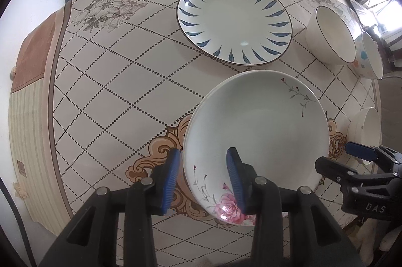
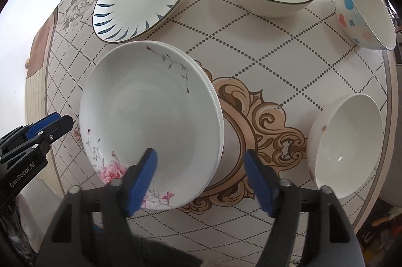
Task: Organize plates and bowls
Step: 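Open the grippers and release the pink-flower plate, then grasp the blue-leaf white plate rim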
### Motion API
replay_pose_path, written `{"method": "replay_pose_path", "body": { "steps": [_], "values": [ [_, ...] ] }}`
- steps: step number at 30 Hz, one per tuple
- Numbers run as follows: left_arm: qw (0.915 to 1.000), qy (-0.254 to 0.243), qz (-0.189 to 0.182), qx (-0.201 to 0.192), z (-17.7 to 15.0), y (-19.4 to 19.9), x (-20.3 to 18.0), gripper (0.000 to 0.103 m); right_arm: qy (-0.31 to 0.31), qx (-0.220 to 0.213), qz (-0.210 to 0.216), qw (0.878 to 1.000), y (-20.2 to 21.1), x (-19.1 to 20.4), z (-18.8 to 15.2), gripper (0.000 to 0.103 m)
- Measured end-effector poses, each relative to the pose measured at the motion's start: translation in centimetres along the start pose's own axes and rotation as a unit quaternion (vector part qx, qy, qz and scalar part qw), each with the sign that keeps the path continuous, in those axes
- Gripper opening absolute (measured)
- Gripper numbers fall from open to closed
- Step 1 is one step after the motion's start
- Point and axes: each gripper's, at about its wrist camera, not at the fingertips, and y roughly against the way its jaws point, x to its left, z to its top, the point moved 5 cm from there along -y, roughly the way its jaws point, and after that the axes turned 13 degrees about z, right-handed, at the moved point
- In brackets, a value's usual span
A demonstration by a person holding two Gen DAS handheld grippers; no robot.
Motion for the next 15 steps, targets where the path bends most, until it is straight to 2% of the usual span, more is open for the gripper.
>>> {"method": "replay_pose_path", "body": {
  "steps": [1,3,6,9,15],
  "values": [
    [1.0000,0.004,-0.005,-0.004,0.5,-0.1,0.1,0.053,-0.001,-0.001,0.011,1.000,0.0,0.3,0.3,0.096],
    [0.9998,0.007,-0.016,-0.005,1.4,-0.1,0.2,0.066,-0.005,-0.002,0.029,1.000,0.1,0.7,1.1,0.097],
    [0.9995,0.020,-0.026,-0.003,3.4,-0.1,0.7,0.067,-0.006,-0.024,0.043,0.999,1.0,1.3,3.3,0.097],
    [0.9988,0.036,-0.035,-0.001,6.2,-0.3,1.6,0.067,-0.006,-0.037,0.029,0.999,2.0,1.4,5.8,0.097],
    [0.9971,0.056,-0.047,0.021,12.6,-2.6,3.4,0.067,-0.056,-0.066,0.111,0.990,2.0,1.3,12.4,0.096]
  ]
}}
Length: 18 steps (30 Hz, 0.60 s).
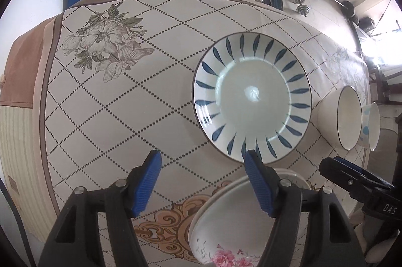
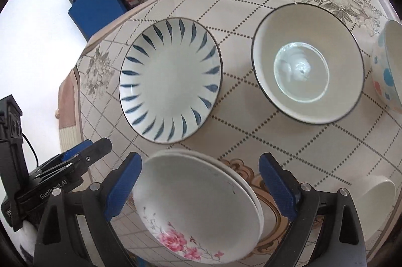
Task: Organize plates and bowls
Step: 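Grasp the blue-leaf white plate rim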
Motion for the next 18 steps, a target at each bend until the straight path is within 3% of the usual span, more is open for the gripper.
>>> {"method": "replay_pose_path", "body": {
  "steps": [4,8,13,15,18],
  "values": [
    [0.9993,0.005,-0.018,0.032,3.5,-2.7,0.2,0.066,-0.024,-0.001,-0.002,1.000,-2.1,-0.6,3.4,0.084],
    [0.9983,0.003,-0.030,0.051,5.6,-4.8,-0.1,0.063,-0.032,0.010,-0.008,0.999,-4.2,-1.0,5.7,0.060],
    [0.9968,-0.007,-0.036,0.070,6.4,-6.7,-0.8,0.049,-0.009,0.019,-0.031,0.999,-5.2,0.1,7.4,0.056],
    [0.9966,-0.005,-0.039,0.073,6.5,-7.0,-0.9,0.048,0.001,0.020,-0.041,0.999,-5.6,0.3,8.1,0.056],
    [0.9962,-0.003,-0.044,0.075,6.4,-7.3,-1.1,0.036,0.008,0.025,-0.049,0.998,-5.8,0.5,8.9,0.052]
  ]
}}
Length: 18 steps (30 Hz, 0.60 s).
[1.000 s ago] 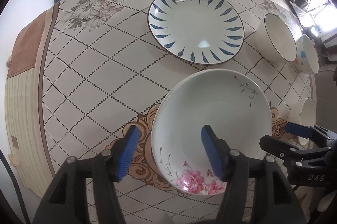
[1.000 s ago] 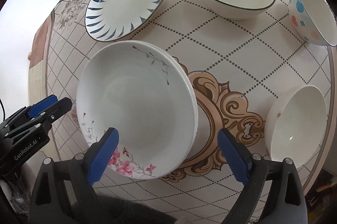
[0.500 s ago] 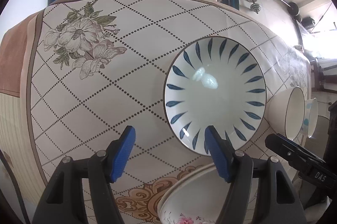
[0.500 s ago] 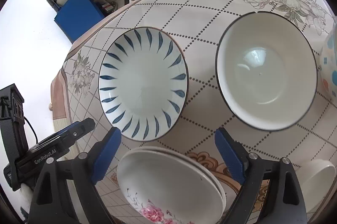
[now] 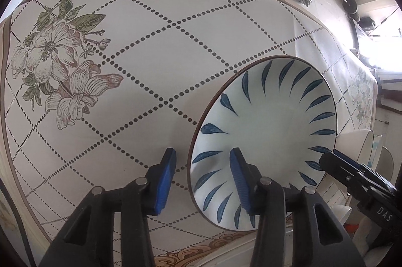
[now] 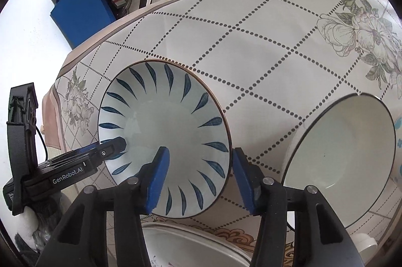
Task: Organize plates and bowls
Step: 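Grasp the blue-leaf white plate rim, then lift the blue-leaf plate and carry it toward the plate stack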
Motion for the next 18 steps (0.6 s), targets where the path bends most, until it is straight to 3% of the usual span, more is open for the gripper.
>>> {"method": "replay_pose_path", "body": {
  "steps": [11,15,18],
  "values": [
    [0.9994,0.026,-0.020,0.005,-0.3,0.1,1.5,0.033,0.022,0.020,-0.016,0.999,-0.3,0.3,3.3,0.047],
    [0.9992,0.028,-0.028,0.007,-1.3,-0.1,2.4,0.030,0.019,0.037,-0.023,0.999,-0.5,-0.1,3.3,0.034],
    [0.9996,0.026,-0.015,0.002,-1.6,0.2,2.9,0.028,0.005,0.049,0.009,0.999,-0.5,-0.2,2.5,0.027]
  ]
}}
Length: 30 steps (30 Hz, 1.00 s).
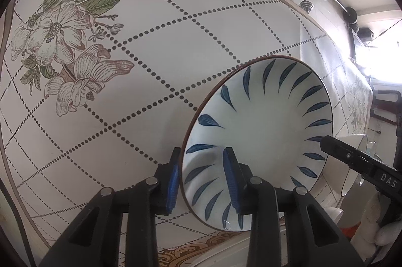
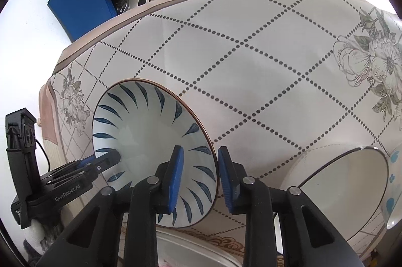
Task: Organize plates and bowls
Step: 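Lift the blue-leaf plate and carry it toward the plate stack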
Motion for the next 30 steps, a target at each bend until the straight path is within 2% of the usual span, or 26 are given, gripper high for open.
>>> {"method": "replay_pose_path", "body": {
  "steps": [2,6,10,18,20,24,30],
  "values": [
    [1.0000,-0.003,0.000,-0.001,-0.1,0.2,0.3,0.028,-0.006,0.010,0.024,1.000,-0.3,0.0,-0.7,0.026],
    [0.9999,-0.010,-0.003,0.002,0.0,0.5,1.2,0.028,0.008,0.031,0.038,0.999,-1.0,0.3,-1.8,0.025],
    [0.9997,-0.022,-0.010,0.008,0.5,0.6,1.3,0.028,0.018,0.040,0.033,0.999,-1.7,0.4,-2.2,0.025],
    [0.9994,-0.032,0.007,-0.002,1.3,0.4,0.3,0.027,0.024,0.056,0.010,0.998,-3.4,0.7,-2.1,0.024],
    [0.9995,-0.029,0.011,-0.009,1.3,0.4,0.2,0.026,0.025,0.047,0.001,0.999,-3.7,0.9,-2.1,0.019],
    [0.9995,-0.020,0.014,-0.021,0.8,0.7,0.7,0.020,0.015,0.039,0.023,0.999,-3.4,0.4,-2.4,0.015],
    [0.9989,-0.026,0.021,-0.032,0.0,1.2,0.8,0.020,0.020,0.032,0.028,0.999,-2.7,0.3,-2.6,0.014]
  ]
}}
